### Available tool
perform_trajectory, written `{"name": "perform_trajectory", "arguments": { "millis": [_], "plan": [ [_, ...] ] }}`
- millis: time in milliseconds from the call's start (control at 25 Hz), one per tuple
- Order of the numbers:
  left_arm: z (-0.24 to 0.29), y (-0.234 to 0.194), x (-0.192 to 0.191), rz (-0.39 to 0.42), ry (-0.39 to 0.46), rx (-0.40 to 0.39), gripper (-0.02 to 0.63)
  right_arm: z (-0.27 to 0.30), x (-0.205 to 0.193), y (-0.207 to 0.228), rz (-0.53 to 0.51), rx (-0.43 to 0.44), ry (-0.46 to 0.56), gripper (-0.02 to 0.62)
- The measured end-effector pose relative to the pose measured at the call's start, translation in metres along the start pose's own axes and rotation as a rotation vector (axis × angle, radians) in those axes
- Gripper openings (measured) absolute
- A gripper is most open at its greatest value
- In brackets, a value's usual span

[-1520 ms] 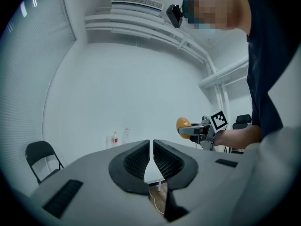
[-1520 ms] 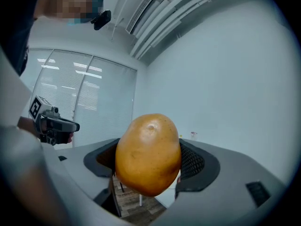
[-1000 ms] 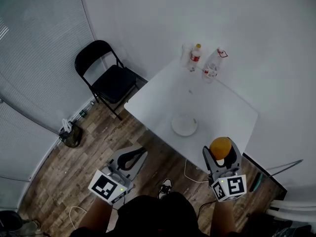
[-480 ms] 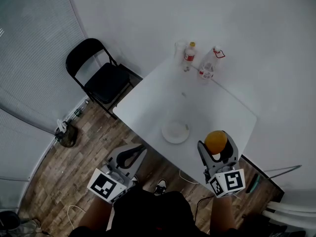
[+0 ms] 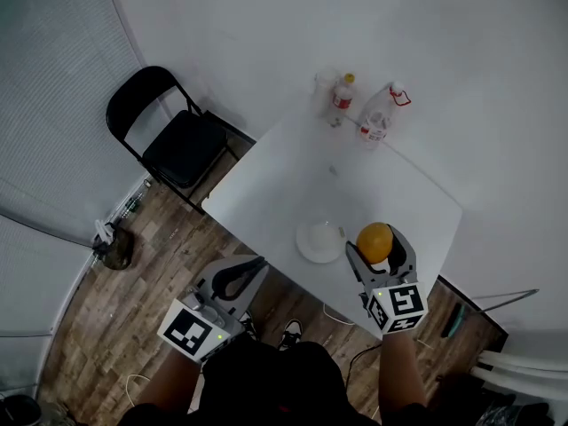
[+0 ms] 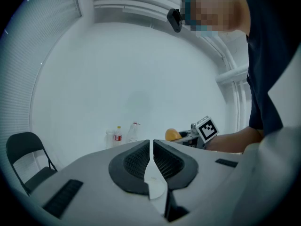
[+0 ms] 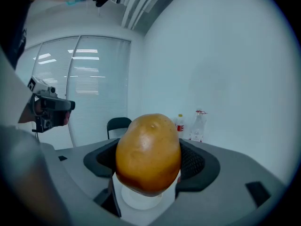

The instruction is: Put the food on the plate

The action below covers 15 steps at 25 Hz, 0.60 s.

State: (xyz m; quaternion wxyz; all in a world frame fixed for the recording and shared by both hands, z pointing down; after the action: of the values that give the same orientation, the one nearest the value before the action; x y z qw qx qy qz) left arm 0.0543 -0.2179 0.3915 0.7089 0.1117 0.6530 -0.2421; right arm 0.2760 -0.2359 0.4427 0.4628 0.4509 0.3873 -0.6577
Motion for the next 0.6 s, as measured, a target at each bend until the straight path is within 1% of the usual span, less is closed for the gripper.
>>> {"name": "perform_trajectory", "arguments": {
  "millis": [160,440,600],
  "plan": [
    [-0.002,-0.013,-0.005,-0.012,-0.010,0.009,0.041,0.043,-0.038,-0.009,-0.009,0.039,-0.094,0.375],
    [-0.014,-0.033,-0.018,-0.037,-0.035,0.071,0.041,0.107,-0.111,-0.022,0.013,0.108,-0.269,0.376],
    [-0.024,-0.042,-0.025,-0.060,-0.048,0.103,0.042,0.132,-0.150,-0.030,-0.006,0.127,-0.365,0.376]
  ]
}}
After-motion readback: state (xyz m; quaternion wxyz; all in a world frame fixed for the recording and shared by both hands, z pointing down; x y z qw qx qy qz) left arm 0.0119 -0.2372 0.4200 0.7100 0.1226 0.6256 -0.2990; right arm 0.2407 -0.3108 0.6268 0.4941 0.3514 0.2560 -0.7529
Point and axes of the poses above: the fingertips, and each gripper's own axes: z forward along the fingers, y to its right, x out of its top, the point moved 2 cm from there along -z, backward along the fingers, and after that the axes turned 2 degrees about -z, right-handed, at the moved point
